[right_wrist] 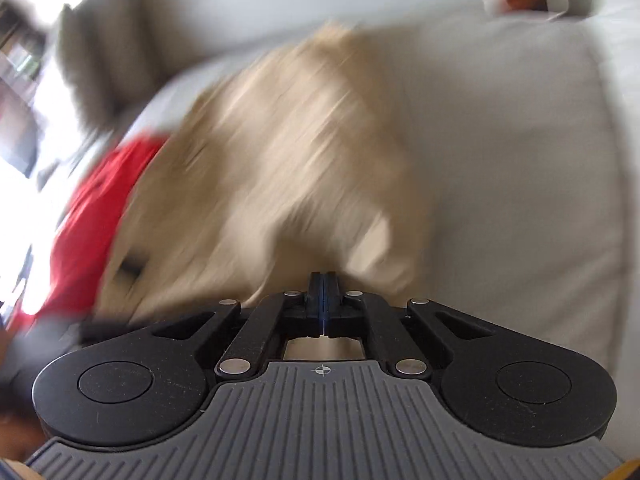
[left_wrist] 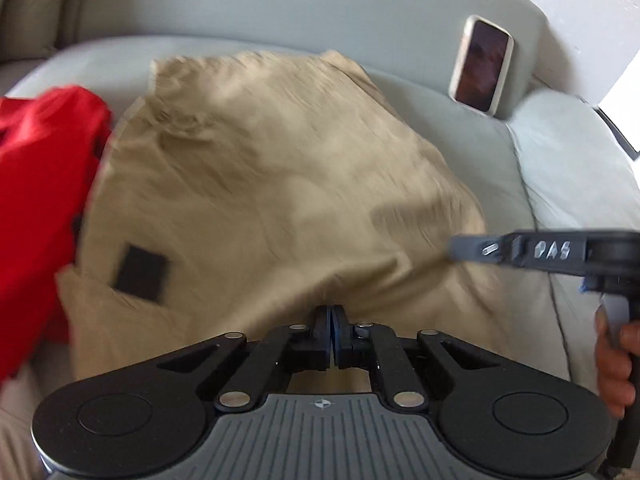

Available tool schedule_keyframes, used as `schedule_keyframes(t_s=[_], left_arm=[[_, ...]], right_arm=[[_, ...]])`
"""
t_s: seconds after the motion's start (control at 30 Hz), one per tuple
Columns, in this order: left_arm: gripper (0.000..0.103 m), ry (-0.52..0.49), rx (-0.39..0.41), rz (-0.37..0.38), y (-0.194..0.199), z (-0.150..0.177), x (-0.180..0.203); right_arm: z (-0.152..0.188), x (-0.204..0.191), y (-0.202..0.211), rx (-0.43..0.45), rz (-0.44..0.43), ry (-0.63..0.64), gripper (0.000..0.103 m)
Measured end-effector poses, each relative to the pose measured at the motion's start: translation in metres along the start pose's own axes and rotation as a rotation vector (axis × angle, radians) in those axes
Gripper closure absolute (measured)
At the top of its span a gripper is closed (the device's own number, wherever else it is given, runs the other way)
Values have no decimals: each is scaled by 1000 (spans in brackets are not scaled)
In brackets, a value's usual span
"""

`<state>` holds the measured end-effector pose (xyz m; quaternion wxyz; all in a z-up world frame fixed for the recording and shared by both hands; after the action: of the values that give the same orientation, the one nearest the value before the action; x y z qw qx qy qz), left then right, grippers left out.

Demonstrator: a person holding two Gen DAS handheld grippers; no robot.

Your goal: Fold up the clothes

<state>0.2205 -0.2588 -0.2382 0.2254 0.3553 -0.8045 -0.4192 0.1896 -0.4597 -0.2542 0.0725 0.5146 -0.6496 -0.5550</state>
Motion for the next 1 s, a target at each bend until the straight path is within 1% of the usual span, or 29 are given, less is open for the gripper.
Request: schedule_keyframes(t_s=[0.03,0.07,0.1,0.17,0.2,0.27,0.3,0.37,0.4,0.43,0.47,0.5,0.53,0.57,0.63,0.67,0.7,0.73,0.77,0.8,0.83,0.87,0.93,0.97,1.0], left_arm=[[93,2,15,-34,8,-3,-7],[93,12,41,-51,18,-4,-14],[93,27,76,-52,30,-4,-21],[93,53,130,-35,46,-3,-35],[94,56,136,-15,47,-2,-39],[93,58,115,25,34,-3,-44],[93,54,94,29,24,-2,-45],[93,50,45,-2,-1,-1,-49],[91,55,36,-21,-10,0,-52],[91,64,52,-29,-13,-1,-55],[92,70,51,-31,-14,-3,-56],[92,77,46,-31,-13,-3,-55],[92,74,41,-36,-9,-3,-54],[92,65,36,-42,-4,-1,-53],[92,48,22,-56,7,5,-53],[92,39,19,-59,15,11,-54],[93,30,26,-59,23,16,-52],[93,22,43,-46,35,23,-50],[93,17,66,-18,48,30,-47],[93,16,87,16,64,39,-43],[93,14,102,46,80,49,-39],[92,12,110,64,94,59,-34],[81,5,114,87,118,79,-22],[70,5,106,98,125,89,-16],[64,9,95,110,131,98,-11]], right_arm=[[-9,8,3,37,23,-28,102],[-17,14,6,72,42,-47,98],[-21,16,12,100,48,-37,93],[-29,18,23,153,49,-18,91],[-29,14,25,161,9,-5,91],[-25,-4,16,124,-102,43,91],[-17,-18,6,76,-154,98,91],[2,-45,-15,-37,-238,223,91],[13,-55,-27,-94,-250,285,91],[21,-61,-39,-125,-221,340,93],[24,-61,-46,-107,-161,381,103],[20,-55,-48,-43,-96,390,103],[8,-43,-47,45,-5,344,103],[-5,-25,-42,104,65,252,103],[-22,9,-23,128,63,27,103],[-25,19,-7,174,141,0,100],[-24,25,13,234,226,20,98],[-23,31,33,281,284,29,95],[-18,40,54,283,245,-3,92],[-11,46,71,249,182,-44,92],[-1,51,86,197,121,-81,88],[14,54,101,145,75,-102,75],[49,53,124,76,6,-104,55],[65,52,134,53,-25,-99,52],[85,49,141,25,-68,-102,51]])
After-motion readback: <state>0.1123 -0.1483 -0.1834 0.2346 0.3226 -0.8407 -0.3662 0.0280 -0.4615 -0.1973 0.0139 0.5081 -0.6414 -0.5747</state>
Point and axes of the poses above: each gripper's, at about its wrist camera, not at the fingertips, and y roughly against the way its jaws point, x to its right, z to its underside, the point moved 5 cm from there along -y, roughly the way its jaws point, and after that the axes turned 13 degrees about -y, right-handed, at the moved point
